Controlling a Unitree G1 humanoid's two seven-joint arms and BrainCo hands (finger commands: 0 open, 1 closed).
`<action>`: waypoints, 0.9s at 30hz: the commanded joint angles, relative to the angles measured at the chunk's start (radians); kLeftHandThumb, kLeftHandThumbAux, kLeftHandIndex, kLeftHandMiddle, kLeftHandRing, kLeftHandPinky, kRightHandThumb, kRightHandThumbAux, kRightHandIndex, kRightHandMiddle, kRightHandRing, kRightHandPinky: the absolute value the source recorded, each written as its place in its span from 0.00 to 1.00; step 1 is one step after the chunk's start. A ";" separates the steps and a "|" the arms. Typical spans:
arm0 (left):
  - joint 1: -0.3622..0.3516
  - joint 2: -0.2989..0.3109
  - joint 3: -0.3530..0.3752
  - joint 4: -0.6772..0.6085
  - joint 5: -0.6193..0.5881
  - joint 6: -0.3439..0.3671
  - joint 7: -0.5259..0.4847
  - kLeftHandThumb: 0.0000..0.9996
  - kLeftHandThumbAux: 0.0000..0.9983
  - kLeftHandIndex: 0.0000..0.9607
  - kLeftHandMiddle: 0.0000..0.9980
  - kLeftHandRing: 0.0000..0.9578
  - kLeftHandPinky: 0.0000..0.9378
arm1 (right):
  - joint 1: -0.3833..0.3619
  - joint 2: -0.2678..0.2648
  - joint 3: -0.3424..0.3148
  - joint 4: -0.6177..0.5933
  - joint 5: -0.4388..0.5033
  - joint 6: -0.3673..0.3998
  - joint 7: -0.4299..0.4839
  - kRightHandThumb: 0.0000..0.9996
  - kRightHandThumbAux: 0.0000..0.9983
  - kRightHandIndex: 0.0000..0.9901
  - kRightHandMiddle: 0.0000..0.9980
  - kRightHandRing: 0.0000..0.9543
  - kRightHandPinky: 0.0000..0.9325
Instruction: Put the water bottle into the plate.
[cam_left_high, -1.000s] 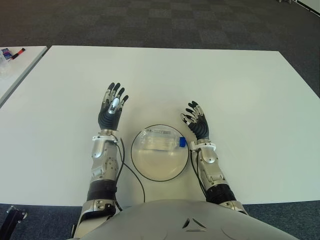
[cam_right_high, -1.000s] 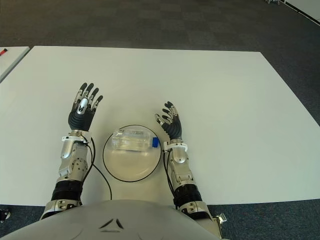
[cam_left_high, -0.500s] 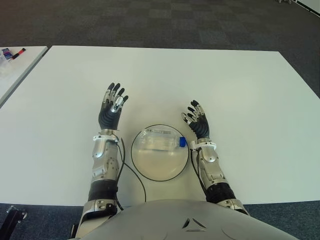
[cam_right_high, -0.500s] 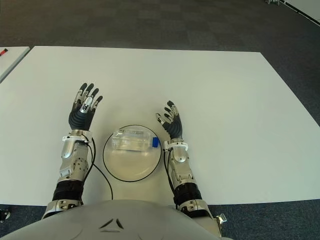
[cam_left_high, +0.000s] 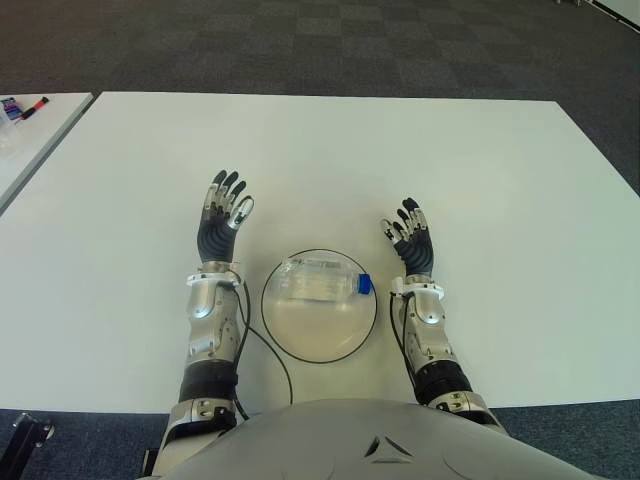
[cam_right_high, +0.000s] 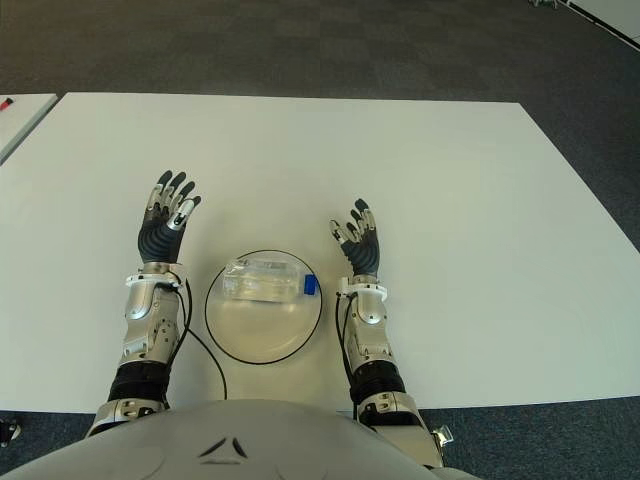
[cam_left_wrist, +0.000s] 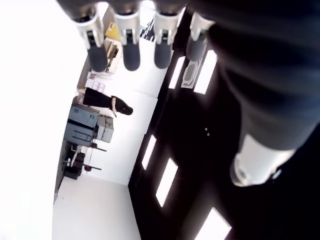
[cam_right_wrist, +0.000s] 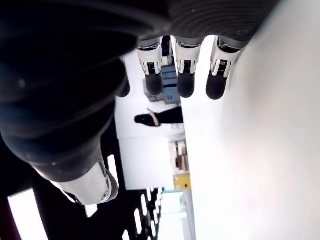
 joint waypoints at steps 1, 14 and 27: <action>-0.005 0.006 -0.006 0.025 0.072 -0.017 0.055 0.06 0.74 0.10 0.12 0.13 0.17 | -0.033 -0.001 -0.033 0.023 0.014 0.004 0.003 0.29 0.77 0.07 0.07 0.07 0.12; -0.006 0.008 -0.005 0.049 0.109 -0.021 0.086 0.03 0.74 0.10 0.12 0.13 0.16 | -0.054 -0.022 -0.055 0.057 -0.022 -0.016 -0.004 0.20 0.69 0.03 0.03 0.02 0.01; -0.011 -0.003 0.005 0.061 0.078 -0.014 0.082 0.03 0.76 0.10 0.11 0.12 0.15 | -0.054 -0.034 -0.054 0.066 -0.036 -0.017 0.004 0.18 0.65 0.03 0.04 0.03 0.04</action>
